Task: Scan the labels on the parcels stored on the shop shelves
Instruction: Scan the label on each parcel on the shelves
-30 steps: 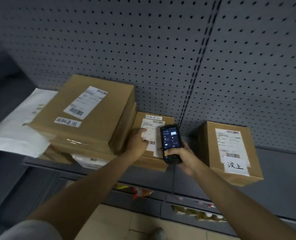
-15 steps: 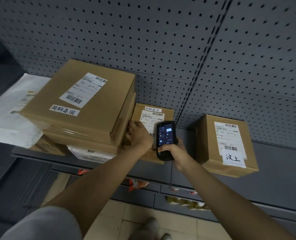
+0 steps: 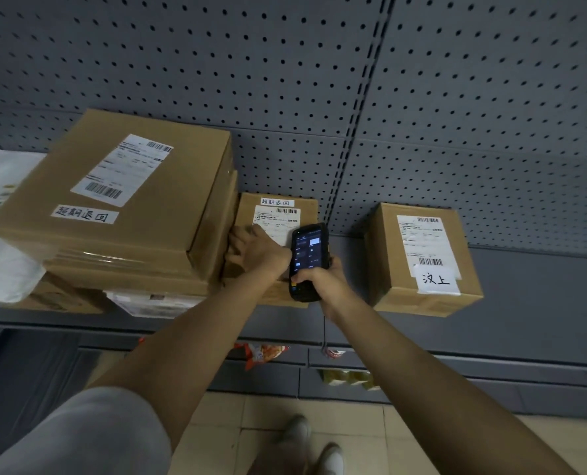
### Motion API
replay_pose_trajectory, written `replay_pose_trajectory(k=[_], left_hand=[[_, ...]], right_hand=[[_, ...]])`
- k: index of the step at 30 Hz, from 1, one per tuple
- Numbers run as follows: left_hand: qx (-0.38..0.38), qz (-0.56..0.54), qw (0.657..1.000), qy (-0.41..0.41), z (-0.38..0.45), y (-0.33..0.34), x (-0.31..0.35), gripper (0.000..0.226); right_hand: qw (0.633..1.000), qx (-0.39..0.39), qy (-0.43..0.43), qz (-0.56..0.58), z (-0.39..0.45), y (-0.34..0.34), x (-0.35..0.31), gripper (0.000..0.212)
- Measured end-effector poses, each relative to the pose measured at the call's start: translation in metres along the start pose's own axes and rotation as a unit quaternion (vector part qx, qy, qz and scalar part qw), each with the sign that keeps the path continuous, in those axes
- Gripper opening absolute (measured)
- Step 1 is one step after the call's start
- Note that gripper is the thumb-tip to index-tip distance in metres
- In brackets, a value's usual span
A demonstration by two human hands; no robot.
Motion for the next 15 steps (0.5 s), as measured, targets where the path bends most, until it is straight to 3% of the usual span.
replay_pose_trajectory(k=[5, 11, 15], left_hand=[[-0.021, -0.014, 1.000, -0.018, 0.003, -0.005, 0.001, 0.099], [-0.111, 0.004, 0.992, -0.059, -0.006, -0.002, -0.011, 0.109], [-0.107, 0.032, 0.992, -0.064, -0.033, 0.001, -0.023, 0.106]], right_hand=[[1.000, -0.001, 0.004, 0.012, -0.009, -0.002, 0.002, 0.078], [1.000, 0.004, 0.016, 0.022, -0.022, -0.014, 0.012, 0.080], [0.999, -0.011, 0.019, 0.027, -0.037, -0.028, 0.019, 0.078]])
Point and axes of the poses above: each hand's wrist, its own z-axis towards the middle knuckle, its own y-axis out of the palm, x = y × z, the point moved 7 cm from there along z, towards the middle knuckle, and after that the axes turned 4 degrees about y, right-handed, at the moved point
